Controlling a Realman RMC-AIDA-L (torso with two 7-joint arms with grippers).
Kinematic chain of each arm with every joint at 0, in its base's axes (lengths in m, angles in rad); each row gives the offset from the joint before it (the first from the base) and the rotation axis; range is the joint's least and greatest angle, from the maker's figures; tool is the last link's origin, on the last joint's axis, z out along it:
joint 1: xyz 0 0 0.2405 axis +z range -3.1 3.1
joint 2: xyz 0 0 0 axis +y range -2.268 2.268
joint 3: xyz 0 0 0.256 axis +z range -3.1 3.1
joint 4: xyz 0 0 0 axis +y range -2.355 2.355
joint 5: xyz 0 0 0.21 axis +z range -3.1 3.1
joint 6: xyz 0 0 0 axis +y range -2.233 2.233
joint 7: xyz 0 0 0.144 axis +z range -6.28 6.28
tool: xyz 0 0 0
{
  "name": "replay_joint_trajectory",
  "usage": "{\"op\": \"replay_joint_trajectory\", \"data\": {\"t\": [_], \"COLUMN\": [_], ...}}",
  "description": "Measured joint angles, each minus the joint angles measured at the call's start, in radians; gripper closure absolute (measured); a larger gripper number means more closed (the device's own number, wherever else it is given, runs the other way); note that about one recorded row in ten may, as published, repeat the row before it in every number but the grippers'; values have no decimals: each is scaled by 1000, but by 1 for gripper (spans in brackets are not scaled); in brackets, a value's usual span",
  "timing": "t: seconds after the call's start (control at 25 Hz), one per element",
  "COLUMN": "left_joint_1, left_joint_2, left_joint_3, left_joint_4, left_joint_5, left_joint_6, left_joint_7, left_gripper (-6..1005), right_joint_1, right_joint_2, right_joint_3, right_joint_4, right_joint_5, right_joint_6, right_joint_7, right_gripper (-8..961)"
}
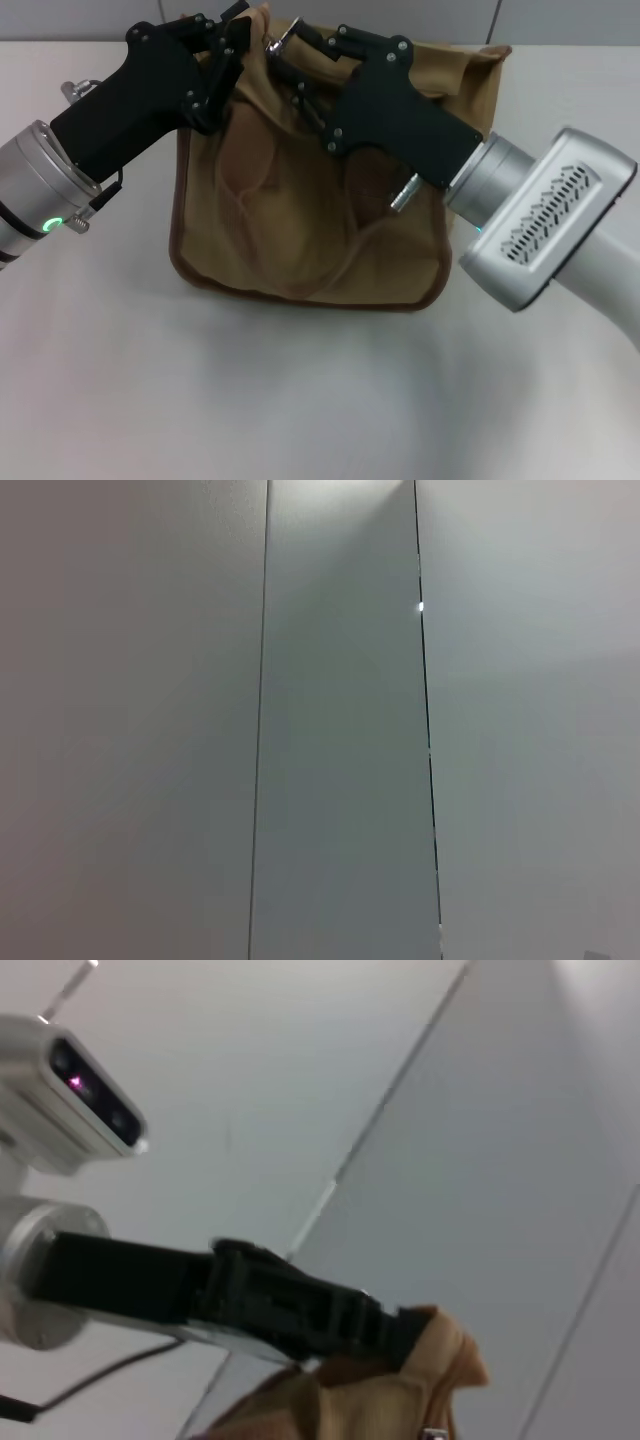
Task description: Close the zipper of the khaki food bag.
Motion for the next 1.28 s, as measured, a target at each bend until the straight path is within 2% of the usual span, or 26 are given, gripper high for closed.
{"op": "replay_joint_trajectory", "data": {"t": [0.16,0.4,0.96,1.08,1.28], "left_joint_1": [2,6,9,9,8], "left_joint_2": [0,0,0,0,0], "left_joint_3": [0,0,0,0,0], "left_joint_4": [-1,-2,-2,-1,-1], "left_joint_5": [0,-1,-1,-1,-2], "left_joint_6": [3,7,6,6,6], "left_joint_7": [0,0,0,0,0], "left_gripper": [924,922,915,914,912], "right_joint_1": [-7,-43,-12,-18,-27], "right_joint_2": [0,0,0,0,0], "right_joint_3": [15,76,86,107,143], "right_joint_4": [4,9,19,45,50], "right_joint_5": [-9,-110,-138,-157,-159], "right_joint_6": [-2,-49,2,4,20], "right_joint_7": [0,0,-22,-94,-102], "right_gripper": [660,660,659,659,658]}}
